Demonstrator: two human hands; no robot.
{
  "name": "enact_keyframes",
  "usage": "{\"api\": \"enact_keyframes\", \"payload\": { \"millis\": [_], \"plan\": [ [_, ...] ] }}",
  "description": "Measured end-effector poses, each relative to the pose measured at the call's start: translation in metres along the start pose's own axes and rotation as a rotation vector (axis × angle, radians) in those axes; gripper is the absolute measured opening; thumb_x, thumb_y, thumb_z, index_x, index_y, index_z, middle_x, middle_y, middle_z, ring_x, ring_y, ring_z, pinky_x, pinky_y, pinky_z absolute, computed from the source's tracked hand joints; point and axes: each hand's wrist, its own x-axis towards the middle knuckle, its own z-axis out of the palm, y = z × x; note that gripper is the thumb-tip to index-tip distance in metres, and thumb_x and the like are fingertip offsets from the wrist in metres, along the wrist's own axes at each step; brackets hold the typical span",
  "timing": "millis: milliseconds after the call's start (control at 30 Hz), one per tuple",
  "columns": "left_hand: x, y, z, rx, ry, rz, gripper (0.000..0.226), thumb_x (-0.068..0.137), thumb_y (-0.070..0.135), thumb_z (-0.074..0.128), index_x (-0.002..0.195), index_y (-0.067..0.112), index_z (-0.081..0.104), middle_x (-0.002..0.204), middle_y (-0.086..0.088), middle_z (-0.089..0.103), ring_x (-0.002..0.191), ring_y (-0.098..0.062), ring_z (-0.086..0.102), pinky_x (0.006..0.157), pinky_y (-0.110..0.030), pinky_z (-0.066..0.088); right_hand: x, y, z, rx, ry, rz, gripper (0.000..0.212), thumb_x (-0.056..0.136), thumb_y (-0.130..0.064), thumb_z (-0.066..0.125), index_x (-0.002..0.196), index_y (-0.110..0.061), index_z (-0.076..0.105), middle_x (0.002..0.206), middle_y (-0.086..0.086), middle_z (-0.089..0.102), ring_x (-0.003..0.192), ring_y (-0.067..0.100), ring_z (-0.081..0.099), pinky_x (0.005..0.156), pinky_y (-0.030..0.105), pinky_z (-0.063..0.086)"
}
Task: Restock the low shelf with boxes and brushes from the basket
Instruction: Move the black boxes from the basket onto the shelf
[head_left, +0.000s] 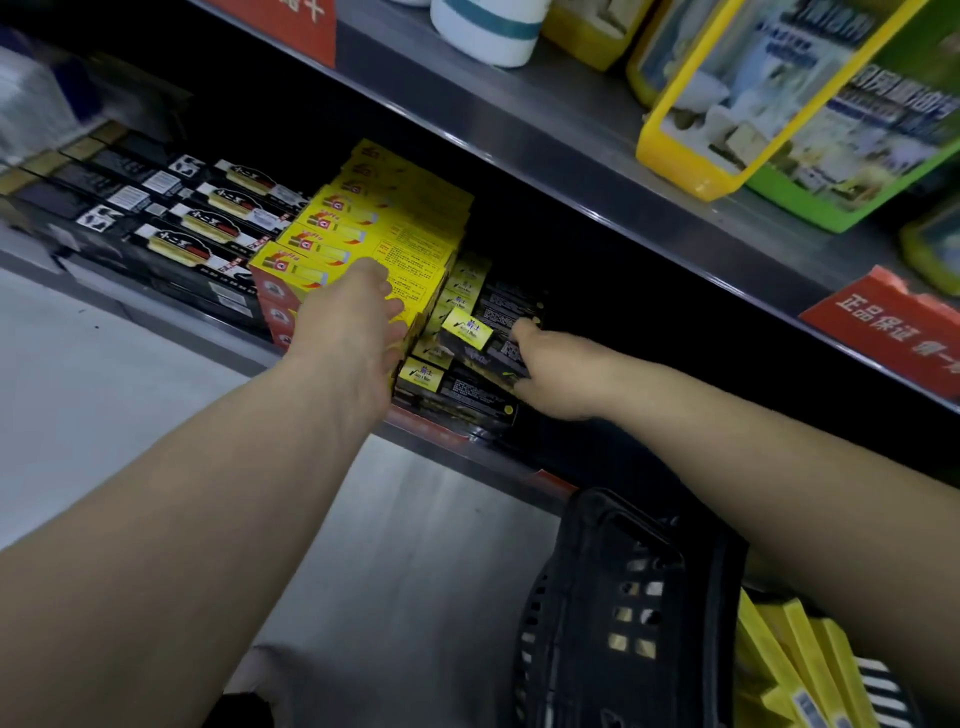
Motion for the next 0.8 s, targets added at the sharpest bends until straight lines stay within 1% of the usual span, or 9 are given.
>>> {"api": "enact_keyframes", "payload": {
  "millis": [67,133,233,333,433,500,567,700,800],
  "plan": [
    [-0.003,0.003,-0.004,-0.028,-0.009,-0.012,0.028,0.097,0.029,0.041,0.116,0.014,0.056,0.121,-0.005,0.058,0.089,-0.016,0.057,0.074,-0.026,0.041,0.012,-0.004,0.01,-0.055,-0.037,0.001,0.046,0.095,-0.008,0.046,0.135,-0.004,0.024,0.075,0.003,0.044,0.059,0.015,0.044,0.044,0.028,0.03],
    [-0.004,0.002,-0.006,-0.019,0.008,-0.009,0.033,0.097,0.026,0.042,0.123,0.011,0.054,0.129,-0.006,0.057,0.094,-0.018,0.057,0.078,-0.027,0.043,0.023,-0.007,0.02,-0.084,-0.06,-0.045,0.042,0.094,-0.003,0.045,0.131,-0.004,0.027,0.089,0.005,0.042,0.066,0.017,0.043,0.049,0.029,0.031],
    [-0.005,0.002,-0.008,-0.004,0.028,0.011,0.035,0.096,0.023,0.044,0.125,0.009,0.055,0.126,-0.007,0.059,0.096,-0.019,0.057,0.081,-0.03,0.042,0.034,-0.01,0.03,-0.066,-0.048,-0.077,0.041,0.093,-0.001,0.046,0.129,-0.006,0.028,0.111,0.012,0.044,0.068,0.018,0.043,0.052,0.029,0.031],
    [-0.004,0.004,-0.009,-0.001,0.038,0.019,0.03,0.095,0.023,0.044,0.12,0.01,0.057,0.119,-0.005,0.061,0.092,-0.017,0.058,0.08,-0.029,0.042,0.041,-0.012,0.035,-0.056,-0.012,-0.057,0.045,0.093,-0.012,0.053,0.131,-0.008,0.029,0.124,0.016,0.044,0.082,0.023,0.046,0.063,0.032,0.04],
    [-0.004,0.004,-0.008,0.0,0.039,0.017,0.03,0.095,0.023,0.043,0.119,0.011,0.057,0.114,-0.003,0.061,0.095,-0.016,0.058,0.075,-0.027,0.044,0.042,-0.012,0.037,-0.089,0.017,-0.045,0.053,0.091,-0.024,0.058,0.133,-0.009,0.028,0.126,0.015,0.044,0.085,0.022,0.044,0.064,0.034,0.04],
    [-0.003,0.004,-0.007,-0.003,0.04,0.01,0.028,0.095,0.023,0.044,0.117,0.012,0.058,0.112,-0.003,0.061,0.092,-0.015,0.058,0.067,-0.023,0.045,0.042,-0.013,0.039,-0.112,0.03,-0.058,0.056,0.089,-0.025,0.06,0.132,-0.009,0.029,0.128,0.013,0.043,0.089,0.022,0.045,0.065,0.034,0.04],
    [-0.003,0.004,-0.005,0.003,0.04,0.012,0.023,0.095,0.023,0.044,0.11,0.013,0.058,0.109,-0.003,0.061,0.085,-0.013,0.058,0.063,-0.022,0.044,0.043,-0.016,0.041,-0.11,0.027,-0.071,0.054,0.088,-0.024,0.061,0.128,-0.008,0.03,0.126,0.013,0.043,0.094,0.023,0.046,0.067,0.035,0.04],
    [-0.003,0.003,-0.004,0.006,0.044,0.006,0.019,0.095,0.022,0.044,0.105,0.013,0.057,0.109,-0.003,0.061,0.081,-0.013,0.057,0.065,-0.023,0.045,0.044,-0.02,0.042,-0.092,0.034,-0.072,0.046,0.088,-0.019,0.06,0.122,-0.008,0.031,0.119,0.014,0.045,0.087,0.023,0.043,0.066,0.035,0.039],
    [-0.003,0.003,-0.005,-0.002,0.049,0.001,0.024,0.095,0.021,0.044,0.112,0.011,0.058,0.11,-0.004,0.06,0.089,-0.016,0.057,0.068,-0.024,0.045,0.044,-0.017,0.042,-0.074,0.038,-0.067,0.044,0.088,-0.017,0.059,0.122,-0.008,0.031,0.119,0.013,0.045,0.091,0.023,0.044,0.068,0.036,0.041]
  ]
}}
